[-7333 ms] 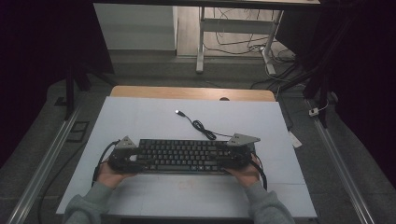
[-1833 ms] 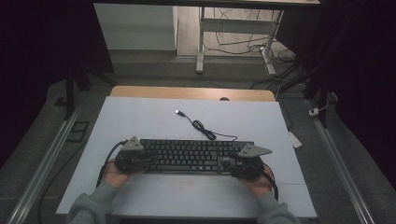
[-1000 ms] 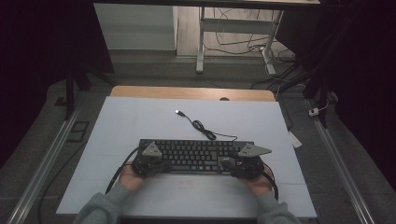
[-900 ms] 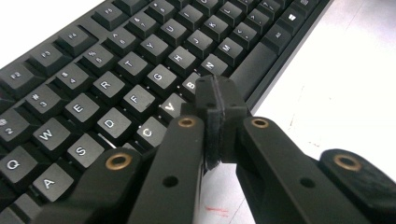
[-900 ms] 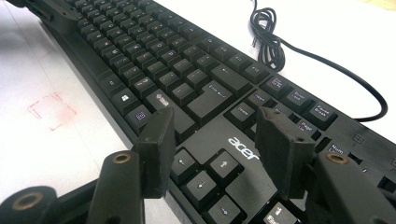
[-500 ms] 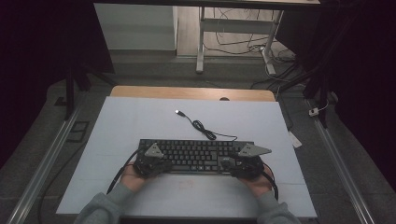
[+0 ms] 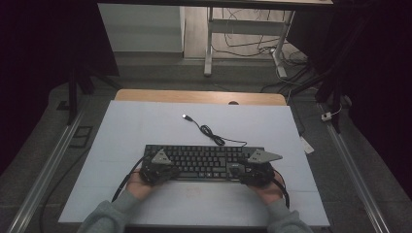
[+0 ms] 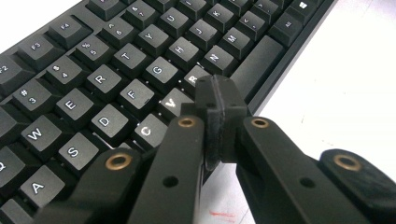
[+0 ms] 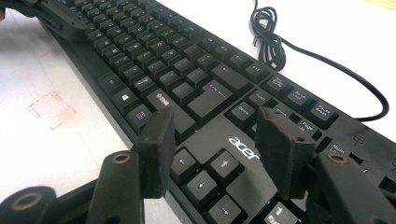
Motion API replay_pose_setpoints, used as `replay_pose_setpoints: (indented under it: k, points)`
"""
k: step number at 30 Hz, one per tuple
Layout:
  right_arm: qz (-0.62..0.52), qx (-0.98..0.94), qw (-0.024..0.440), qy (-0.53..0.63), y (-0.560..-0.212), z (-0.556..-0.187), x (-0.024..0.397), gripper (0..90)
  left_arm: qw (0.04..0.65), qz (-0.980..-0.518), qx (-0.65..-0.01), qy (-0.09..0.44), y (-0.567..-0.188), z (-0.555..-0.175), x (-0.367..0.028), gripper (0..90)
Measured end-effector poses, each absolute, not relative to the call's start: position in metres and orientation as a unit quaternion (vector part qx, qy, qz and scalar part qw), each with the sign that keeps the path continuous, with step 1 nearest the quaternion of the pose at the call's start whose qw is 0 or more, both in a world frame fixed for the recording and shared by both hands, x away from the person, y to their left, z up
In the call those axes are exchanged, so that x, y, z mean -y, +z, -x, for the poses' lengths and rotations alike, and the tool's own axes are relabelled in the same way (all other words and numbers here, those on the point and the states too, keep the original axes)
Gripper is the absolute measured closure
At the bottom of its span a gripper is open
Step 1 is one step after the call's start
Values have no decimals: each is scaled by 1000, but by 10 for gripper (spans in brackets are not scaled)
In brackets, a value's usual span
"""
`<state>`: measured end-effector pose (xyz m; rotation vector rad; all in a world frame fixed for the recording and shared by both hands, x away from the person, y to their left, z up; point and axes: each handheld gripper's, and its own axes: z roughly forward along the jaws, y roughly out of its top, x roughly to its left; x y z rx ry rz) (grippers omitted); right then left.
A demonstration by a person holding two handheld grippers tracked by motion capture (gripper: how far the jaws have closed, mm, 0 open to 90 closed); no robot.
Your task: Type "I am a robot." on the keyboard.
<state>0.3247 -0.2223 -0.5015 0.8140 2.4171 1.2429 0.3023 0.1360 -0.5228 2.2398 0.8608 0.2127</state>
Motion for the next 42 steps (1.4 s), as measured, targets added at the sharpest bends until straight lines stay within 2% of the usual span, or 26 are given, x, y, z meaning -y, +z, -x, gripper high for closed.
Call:
replay_pose_setpoints:
  k: [7, 10, 13, 17, 19, 24, 33, 42]
  points:
    - [-286, -841, 154, 433, -501, -325, 223, 481, 389, -848, -348, 87, -512, -300, -150, 884]
    - [-285, -842, 151, 433, -502, -325, 223, 481, 403, -839, -356, 81, -509, -301, -157, 850]
    - [-284, -841, 151, 434, -502, -325, 223, 481, 414, -834, -356, 81, -506, -300, -162, 776]
    - [-286, -842, 153, 430, -502, -325, 223, 479, 414, -826, -371, 94, -504, -300, -166, 582]
    - [-285, -842, 153, 431, -502, -325, 223, 478, 413, -823, -377, 97, -504, -300, -168, 518]
    - [-285, -843, 153, 430, -502, -326, 223, 476, 412, -819, -387, 100, -503, -300, -171, 421]
    - [-286, -843, 153, 428, -502, -326, 223, 474, 413, -817, -389, 99, -501, -300, -175, 357]
    - [-286, -844, 152, 428, -502, -326, 224, 474, 417, -812, -395, 101, -498, -301, -182, 334]
